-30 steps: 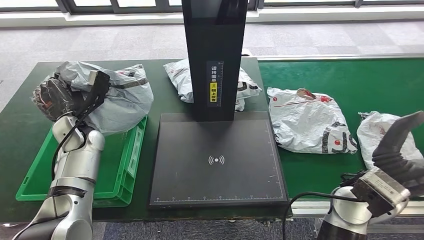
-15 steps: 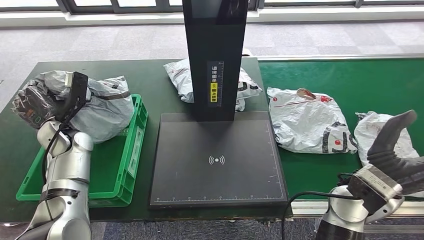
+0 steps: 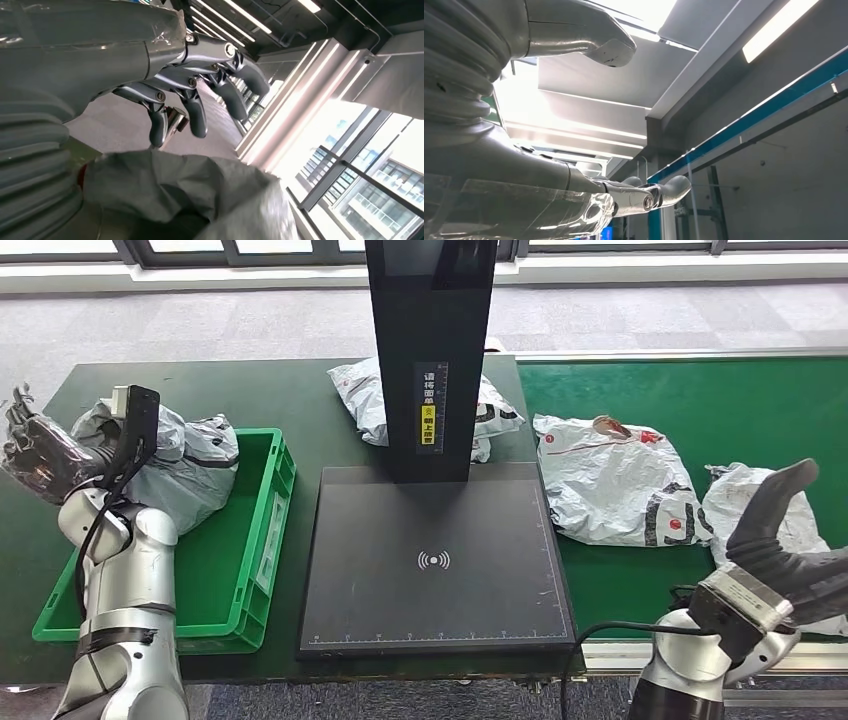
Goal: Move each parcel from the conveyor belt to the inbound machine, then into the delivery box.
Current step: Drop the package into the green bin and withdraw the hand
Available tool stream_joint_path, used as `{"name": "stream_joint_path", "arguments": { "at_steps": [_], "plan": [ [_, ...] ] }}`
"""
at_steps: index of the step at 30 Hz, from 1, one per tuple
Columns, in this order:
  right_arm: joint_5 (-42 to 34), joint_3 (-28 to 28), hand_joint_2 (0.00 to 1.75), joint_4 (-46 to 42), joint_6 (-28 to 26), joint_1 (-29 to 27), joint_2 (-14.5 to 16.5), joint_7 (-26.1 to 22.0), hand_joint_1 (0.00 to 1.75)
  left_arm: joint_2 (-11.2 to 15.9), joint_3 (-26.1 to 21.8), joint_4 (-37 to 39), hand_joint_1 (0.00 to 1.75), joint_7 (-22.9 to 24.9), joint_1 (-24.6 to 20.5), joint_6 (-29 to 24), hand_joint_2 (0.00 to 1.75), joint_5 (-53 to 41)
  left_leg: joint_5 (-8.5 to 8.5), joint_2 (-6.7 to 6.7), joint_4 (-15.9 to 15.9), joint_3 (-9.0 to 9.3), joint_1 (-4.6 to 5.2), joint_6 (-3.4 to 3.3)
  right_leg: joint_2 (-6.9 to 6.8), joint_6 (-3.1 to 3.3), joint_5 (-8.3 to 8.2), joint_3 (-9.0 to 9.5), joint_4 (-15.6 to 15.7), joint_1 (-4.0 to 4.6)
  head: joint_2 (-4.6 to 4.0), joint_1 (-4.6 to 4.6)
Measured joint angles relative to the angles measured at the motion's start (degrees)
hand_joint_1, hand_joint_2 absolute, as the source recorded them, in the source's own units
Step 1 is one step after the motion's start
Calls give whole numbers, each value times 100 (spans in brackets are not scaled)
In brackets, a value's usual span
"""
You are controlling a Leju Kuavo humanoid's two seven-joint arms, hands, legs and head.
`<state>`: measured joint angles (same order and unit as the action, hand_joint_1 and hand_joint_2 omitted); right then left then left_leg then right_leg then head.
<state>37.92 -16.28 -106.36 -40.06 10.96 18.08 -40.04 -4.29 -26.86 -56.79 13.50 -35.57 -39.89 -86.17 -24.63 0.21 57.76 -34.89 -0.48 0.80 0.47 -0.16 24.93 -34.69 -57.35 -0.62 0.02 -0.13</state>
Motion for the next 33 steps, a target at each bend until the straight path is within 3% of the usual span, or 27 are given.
{"name": "stream_joint_path", "arguments": {
  "at_steps": [9,21,25,27,29,31,33],
  "plan": [
    [16,0,175,151,0,11,0,4,0,-223,-114,-457,0,-425,149,-4,0,201,0,1,0,0,0,0,-4,0,0,1,0,0,0,0],
    [16,0,175,224,0,16,0,4,0,-318,-147,-630,0,-460,188,-13,0,220,0,1,0,0,0,0,-4,0,0,1,0,0,0,0],
    [34,-1,175,232,0,15,0,23,0,-329,-141,-641,0,-536,184,74,175,225,0,0,1,3,0,0,-3,0,0,-3,2,0,0,1],
    [94,-14,175,230,0,10,-1,102,0,-326,-28,-501,0,-903,134,635,175,246,1,5,2,5,0,-1,-8,-3,2,-5,6,0,0,2],
    [135,-51,175,221,-1,1,-1,168,0,-302,249,-249,0,-1303,39,1872,175,271,4,26,2,4,0,-5,-28,-7,7,8,7,0,0,1],
    [132,-92,175,213,-2,-8,0,172,0,-278,536,-61,0,-1388,-10,3040,175,290,7,33,2,3,-1,-5,-35,-5,4,13,4,-1,0,-2],
    [127,-116,175,208,-2,-14,0,170,0,-264,736,49,0,-1351,-24,3381,175,305,9,0,2,0,-1,-1,-6,1,-10,-2,3,-2,0,-1]
  ]
}}
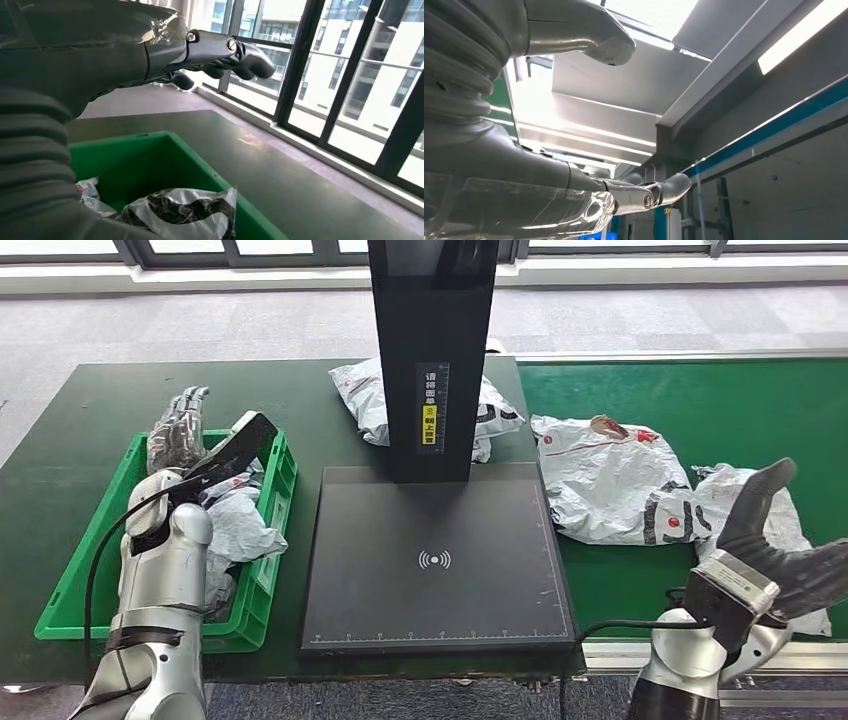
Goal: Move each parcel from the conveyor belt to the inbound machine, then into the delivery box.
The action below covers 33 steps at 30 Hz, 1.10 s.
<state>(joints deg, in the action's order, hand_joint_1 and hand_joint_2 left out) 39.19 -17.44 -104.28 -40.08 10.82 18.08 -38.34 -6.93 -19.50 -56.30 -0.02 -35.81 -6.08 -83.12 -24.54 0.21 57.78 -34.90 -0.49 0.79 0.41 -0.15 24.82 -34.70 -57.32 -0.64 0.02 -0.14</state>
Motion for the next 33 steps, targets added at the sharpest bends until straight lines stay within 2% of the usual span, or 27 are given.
{"name": "stream_joint_path", "arguments": {
  "at_steps": [3,10,16,20,22,24,27,31,33],
  "plan": [
    [15,-45,175,-11,-1,-10,0,15,0,27,197,99,0,31,-58,-139,175,28,-2,-32,1,0,3,1,34,-2,-9,-11,1,-3,0,2],
    [96,-124,175,-61,-1,-28,-1,106,0,88,558,-75,0,154,55,3,175,98,-5,-25,0,-1,2,6,31,4,-3,-12,1,6,0,2],
    [108,-181,175,-87,-1,-41,-2,114,0,93,677,-221,0,175,105,24,175,103,-5,-26,0,-1,2,6,29,4,-3,-12,0,5,0,1],
    [335,-234,175,-97,0,-50,-2,262,0,88,727,-412,0,141,192,-256,175,340,-4,-26,0,0,1,6,29,4,-4,-12,0,5,0,1],
    [712,-327,175,-87,0,-60,-2,471,0,44,733,-693,0,-175,301,-667,175,1002,-5,-26,0,-2,1,6,29,4,-4,-11,0,4,0,2],
    [1283,-480,175,11,-1,-47,-2,664,0,-41,735,-1107,0,-804,444,-1014,175,2250,-7,-25,0,-4,0,6,28,3,-3,-10,0,3,0,2],
    [2002,-885,175,431,4,140,1,729,0,-204,744,-1821,0,-1689,681,-1191,175,4127,-11,-23,0,-5,1,2,24,-1,0,-9,2,1,0,2],
    [2365,-1375,175,982,5,470,2,731,0,-346,769,-2462,0,-2067,916,-1248,175,5002,-10,-8,0,-6,1,-1,1,-3,3,-2,3,2,0,1],
    [2704,-1590,175,1367,6,692,-39,967,0,-391,770,-2741,0,-2381,1015,-1268,175,5731,-10,-10,0,-6,1,0,4,-2,1,-2,3,3,0,2]
  ]
}}
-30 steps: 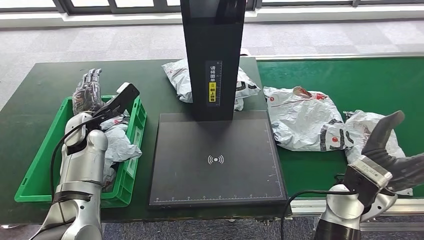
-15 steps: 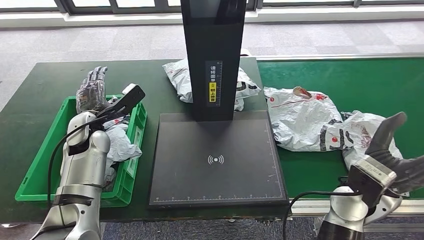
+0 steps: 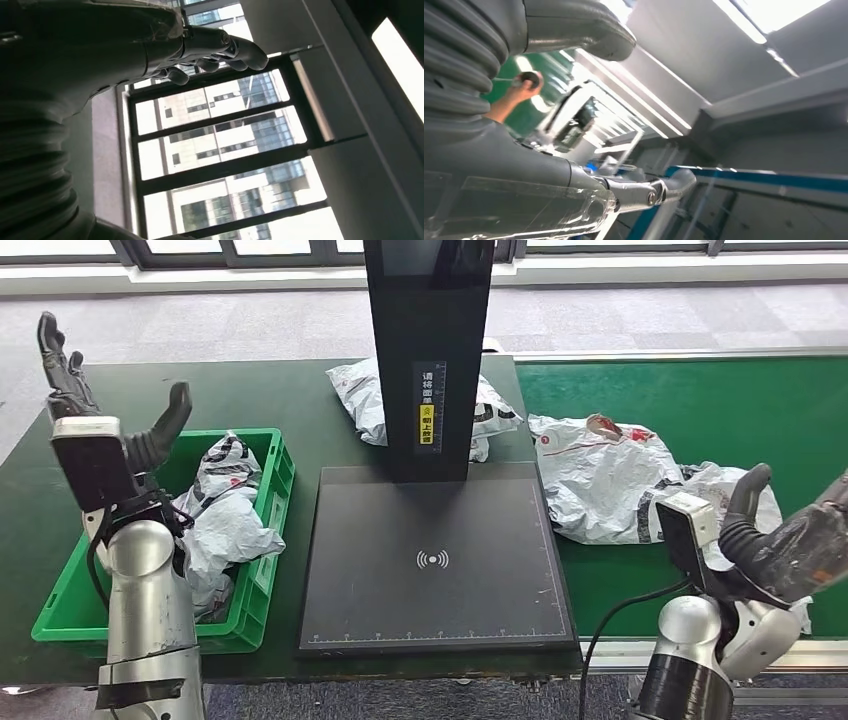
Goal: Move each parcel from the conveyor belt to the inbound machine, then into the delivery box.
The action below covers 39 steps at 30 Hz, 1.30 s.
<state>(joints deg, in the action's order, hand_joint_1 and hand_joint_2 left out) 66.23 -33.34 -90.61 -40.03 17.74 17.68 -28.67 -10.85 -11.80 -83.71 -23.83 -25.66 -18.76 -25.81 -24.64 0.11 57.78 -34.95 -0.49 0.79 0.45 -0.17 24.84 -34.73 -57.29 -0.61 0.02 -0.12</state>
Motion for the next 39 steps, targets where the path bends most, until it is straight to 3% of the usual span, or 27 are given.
{"name": "stream_joint_path", "arguments": {
  "at_steps": [3,8,12,17,20,22,24,26,31,39],
  "plan": [
    [510,-244,175,828,1,443,-240,606,0,-68,0,-525,0,-439,203,74,175,1186,3,-1,0,2,0,-2,1,-1,-2,1,0,-1,0,1],
    [1247,-486,175,2546,0,1214,-999,1793,0,-152,1,-1349,0,-813,603,557,175,2546,10,15,2,-1,2,-12,-14,-7,-5,6,2,-5,0,1],
    [1329,-553,175,3418,-7,1540,-1414,1937,0,-192,2,-1729,0,-860,777,649,175,2706,9,19,2,-2,3,-12,-17,-7,-5,5,3,-5,0,1],
    [1328,-583,175,3927,-10,1685,-1618,1938,0,-222,7,-1933,0,-887,867,738,175,2804,8,19,1,-3,3,-10,-17,-6,-3,3,1,0,0,1],
    [973,-598,175,4525,43,1946,-1793,1823,0,-228,120,-2110,0,-1068,1022,1496,175,3498,7,14,1,-3,2,-8,-11,-4,-2,1,-1,-1,0,1],
    [470,-658,87,5134,312,2201,-1976,1560,0,-240,280,-2292,0,-1165,1179,1925,175,3764,7,12,1,-2,2,-9,-8,-5,-3,1,1,-4,0,1],
    [67,-743,87,5601,744,2399,-2097,1370,0,-246,418,-2419,0,-1201,1281,2033,175,3785,7,13,1,-3,2,-9,-9,-6,-4,2,2,-5,0,-1],
    [-40,-782,175,5942,1045,2529,-2148,1435,0,-246,517,-2481,0,-1218,1331,2070,175,3787,7,14,1,-3,3,-10,-11,-7,-5,3,2,-5,0,-1],
    [252,-782,175,6515,1287,2671,-2162,1879,0,-246,667,-2534,0,-1269,1394,2144,175,3786,8,18,1,-3,2,-10,-15,-7,-5,4,-1,-2,0,-1],
    [382,-768,175,6903,1575,2743,-2153,2061,0,-244,724,-2617,0,-1334,1476,2150,175,3704,8,19,1,-5,1,-10,-17,-6,-3,4,-2,-3,0,-1]
  ]
}}
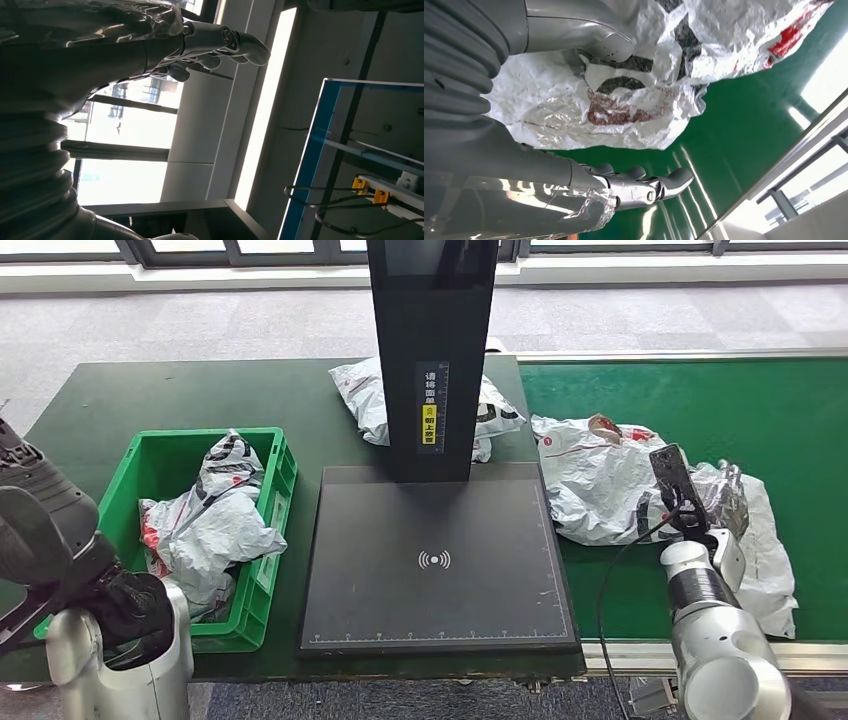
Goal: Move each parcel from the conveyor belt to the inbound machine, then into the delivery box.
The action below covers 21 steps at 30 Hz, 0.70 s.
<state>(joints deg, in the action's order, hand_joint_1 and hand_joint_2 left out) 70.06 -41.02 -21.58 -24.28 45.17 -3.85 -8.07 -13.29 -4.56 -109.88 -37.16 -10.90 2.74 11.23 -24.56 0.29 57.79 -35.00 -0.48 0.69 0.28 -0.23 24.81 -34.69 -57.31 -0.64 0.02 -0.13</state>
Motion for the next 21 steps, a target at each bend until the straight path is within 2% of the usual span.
{"name": "stream_joint_path", "arguments": {
  "at_steps": [9,21],
  "plan": [
    [41,29,175,193,306,34,64,192,0,9,39,-137,0,-106,131,-80,175,-153,0,2,0,-1,0,-1,-4,0,0,1,0,-1,0,0],
    [60,32,175,281,393,68,101,231,0,15,39,-204,0,-125,184,-93,175,-173,0,3,0,-1,0,-1,-4,0,0,1,0,-1,0,-1]
  ]
}}
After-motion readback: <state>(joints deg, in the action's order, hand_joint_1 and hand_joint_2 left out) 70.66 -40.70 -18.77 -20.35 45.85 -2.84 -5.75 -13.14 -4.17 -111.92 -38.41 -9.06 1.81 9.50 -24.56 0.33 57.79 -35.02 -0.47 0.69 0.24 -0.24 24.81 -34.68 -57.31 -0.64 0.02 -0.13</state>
